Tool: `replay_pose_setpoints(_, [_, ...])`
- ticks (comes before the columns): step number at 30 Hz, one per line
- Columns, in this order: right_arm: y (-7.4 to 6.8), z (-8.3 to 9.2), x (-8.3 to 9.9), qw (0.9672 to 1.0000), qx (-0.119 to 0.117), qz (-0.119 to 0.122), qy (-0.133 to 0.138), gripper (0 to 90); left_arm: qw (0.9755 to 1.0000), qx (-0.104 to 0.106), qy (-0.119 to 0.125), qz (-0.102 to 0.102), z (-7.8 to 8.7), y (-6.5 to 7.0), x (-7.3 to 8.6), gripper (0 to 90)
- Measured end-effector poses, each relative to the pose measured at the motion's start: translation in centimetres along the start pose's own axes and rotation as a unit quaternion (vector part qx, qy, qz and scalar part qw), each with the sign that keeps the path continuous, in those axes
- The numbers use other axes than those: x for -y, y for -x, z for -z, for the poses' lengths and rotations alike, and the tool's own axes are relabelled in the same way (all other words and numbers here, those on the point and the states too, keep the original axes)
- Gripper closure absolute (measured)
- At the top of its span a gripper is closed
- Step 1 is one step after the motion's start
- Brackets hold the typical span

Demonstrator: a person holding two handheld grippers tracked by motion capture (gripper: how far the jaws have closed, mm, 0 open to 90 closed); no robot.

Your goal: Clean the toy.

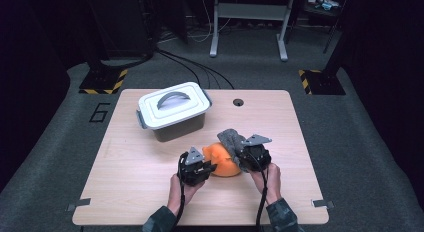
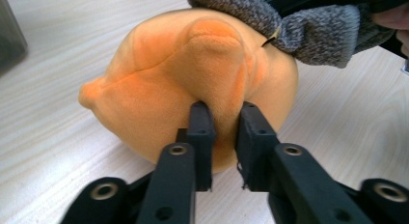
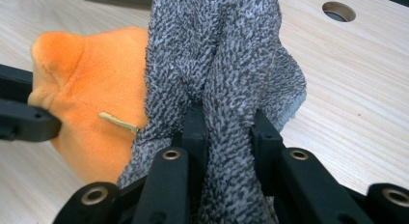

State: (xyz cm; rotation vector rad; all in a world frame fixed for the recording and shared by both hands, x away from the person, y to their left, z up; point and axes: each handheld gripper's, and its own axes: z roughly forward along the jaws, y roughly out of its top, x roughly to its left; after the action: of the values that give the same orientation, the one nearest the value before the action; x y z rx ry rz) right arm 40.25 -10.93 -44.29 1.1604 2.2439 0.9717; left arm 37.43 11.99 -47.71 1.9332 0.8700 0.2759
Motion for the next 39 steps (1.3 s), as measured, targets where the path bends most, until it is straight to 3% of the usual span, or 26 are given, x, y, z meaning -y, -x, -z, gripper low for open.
replay_pose_setpoints(4, [0.4,-0.5,0.0,0.9998,0.000,-0.018,0.001,73.4,0.9997,-0.004,0.006,-0.021,0.5,-0.5,0.1,56.8])
replay_pose_setpoints(5, [0.6,-0.5,0.0,0.9999,-0.001,-0.015,0.001,73.4,0.9992,-0.024,-0.004,-0.031,0.5,-0.6,0.1,49.8])
replay_pose_setpoints(6, [0.7,-0.6,-0.1,0.9998,-0.001,-0.021,0.001,73.4,0.9986,-0.028,-0.010,-0.044,0.3,-0.6,0.1,42.6])
replay_pose_setpoints(7, [0.9,-0.6,-0.1,0.9999,-0.007,-0.014,0.001,73.4,0.9980,-0.029,-0.019,-0.053,0.2,-0.6,0.1,38.8])
replay_pose_setpoints(8, [0.9,-0.6,-0.1,0.9999,-0.007,-0.014,0.000,73.4,0.9964,-0.048,-0.025,-0.066,-0.2,-0.4,0.2,36.1])
replay_pose_setpoints(10, [0.7,-0.8,-0.2,0.9997,-0.004,-0.022,0.006,73.3,0.9941,-0.047,-0.042,-0.088,-0.9,-0.1,0.3,35.9])
replay_pose_setpoints(12, [0.7,-0.9,-0.2,0.9997,-0.004,-0.019,0.011,73.3,0.9914,-0.060,-0.049,-0.105,-1.5,0.3,0.4,46.3])
replay_pose_setpoints(13, [0.7,-1.0,-0.3,0.9999,-0.004,-0.008,0.011,73.3,0.9928,-0.061,-0.042,-0.095,-1.7,0.3,0.4,53.9])
replay_pose_setpoints(17, [0.7,-0.2,-0.6,0.9995,-0.007,-0.015,0.026,73.2,0.9975,-0.043,-0.031,-0.048,-1.4,-0.3,0.3,71.0])
replay_pose_setpoints(23, [-0.7,3.2,-1.9,0.9976,-0.014,0.006,0.067,73.1,0.9997,-0.007,-0.024,0.006,-0.5,-0.7,0.0,76.7])
replay_pose_setpoints(25, [-1.8,4.0,-2.2,0.9966,-0.032,0.012,0.074,73.1,0.9994,0.005,-0.021,0.028,-0.3,-0.6,0.1,76.8])
replay_pose_setpoints(28, [-3.8,3.8,-2.6,0.9961,-0.050,0.039,0.061,73.1,0.9987,0.016,-0.021,0.044,0.1,-0.3,0.0,76.9])
replay_pose_setpoints(30, [-4.3,2.5,-2.5,0.9969,-0.036,0.062,0.030,73.1,0.9989,0.007,-0.026,0.038,0.0,-0.2,0.1,76.8])
replay_pose_setpoints(32, [-3.8,1.4,-2.2,0.9971,-0.041,0.057,0.028,73.4,0.9980,0.015,-0.020,0.058,-0.1,-0.7,0.6,76.9])
replay_pose_setpoints(33, [-3.0,1.0,-2.0,0.9978,-0.049,0.035,0.028,73.4,0.9978,0.017,-0.018,0.061,-0.1,-0.9,0.7,77.0])
replay_pose_setpoints(39, [-0.1,0.5,-0.8,0.9997,-0.017,-0.003,0.015,73.4,0.9983,0.017,-0.016,0.053,-0.3,-1.0,0.7,76.8])
